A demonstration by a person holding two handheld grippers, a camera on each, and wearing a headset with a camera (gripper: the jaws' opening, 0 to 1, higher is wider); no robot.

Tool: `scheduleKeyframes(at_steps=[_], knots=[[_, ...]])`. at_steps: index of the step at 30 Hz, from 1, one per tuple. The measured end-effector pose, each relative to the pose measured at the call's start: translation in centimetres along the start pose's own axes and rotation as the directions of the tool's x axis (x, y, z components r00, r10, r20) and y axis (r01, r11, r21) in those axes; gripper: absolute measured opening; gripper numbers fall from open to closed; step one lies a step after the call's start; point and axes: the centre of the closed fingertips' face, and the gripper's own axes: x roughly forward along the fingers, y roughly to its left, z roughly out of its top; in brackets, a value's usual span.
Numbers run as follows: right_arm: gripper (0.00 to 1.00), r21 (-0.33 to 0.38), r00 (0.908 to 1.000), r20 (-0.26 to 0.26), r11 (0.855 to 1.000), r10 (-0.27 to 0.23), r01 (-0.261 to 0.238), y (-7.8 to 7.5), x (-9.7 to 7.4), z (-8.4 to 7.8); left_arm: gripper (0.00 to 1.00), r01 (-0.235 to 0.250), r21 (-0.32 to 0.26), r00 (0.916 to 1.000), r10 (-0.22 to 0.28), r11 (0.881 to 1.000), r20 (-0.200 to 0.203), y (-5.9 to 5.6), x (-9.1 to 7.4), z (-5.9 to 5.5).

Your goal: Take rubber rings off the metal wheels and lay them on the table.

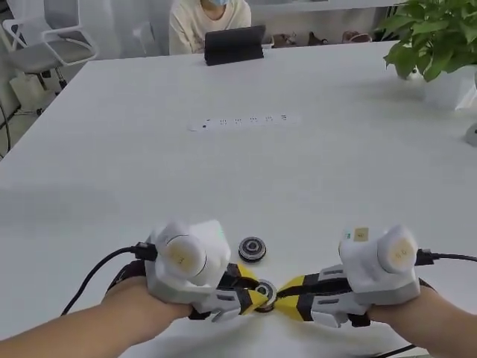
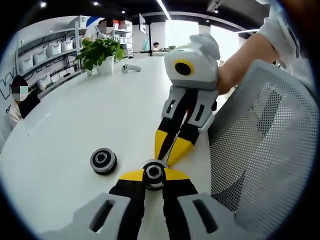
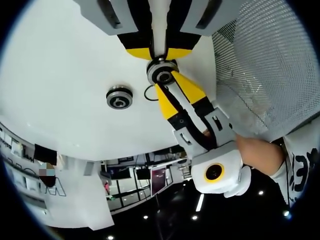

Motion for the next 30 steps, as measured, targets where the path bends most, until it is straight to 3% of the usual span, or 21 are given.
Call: scheduleKeyframes(at_steps=[5,12,18,22,30], knots=[[0.02,0.026,1.0,-0.006,1.0,-0.007,0.007,-0.1,0.0,0.0,0.07,-0.003,0.001,1.0,0.003,1.0,-0.002,0.1,0.0,0.0],[0.0,0.137,0.9996,0.011,0.99,-0.025,0.023,-0.4,-0.1,0.0,0.07,-0.012,0.001,0.9999,0.012,1.0,0.0,0.1,0.0,0.1],[0.0,0.265,0.998,0.051,0.964,-0.036,0.021,-0.7,-0.3,0.1,0.07,-0.015,-0.002,0.9999,0.015,1.0,-0.002,0.1,0.0,0.1],[0.0,0.375,0.9921,0.114,0.927,-0.052,0.006,-1.2,-0.8,0.7,0.07,-0.019,-0.004,0.9998,0.019,1.0,-0.004,0.1,0.0,0.1],[0.0,0.39,0.9909,0.127,0.921,-0.045,-0.008,-1.1,-0.7,1.3,0.07,-0.022,-0.006,0.9997,0.022,1.0,-0.005,0.1,0.0,0.1]])
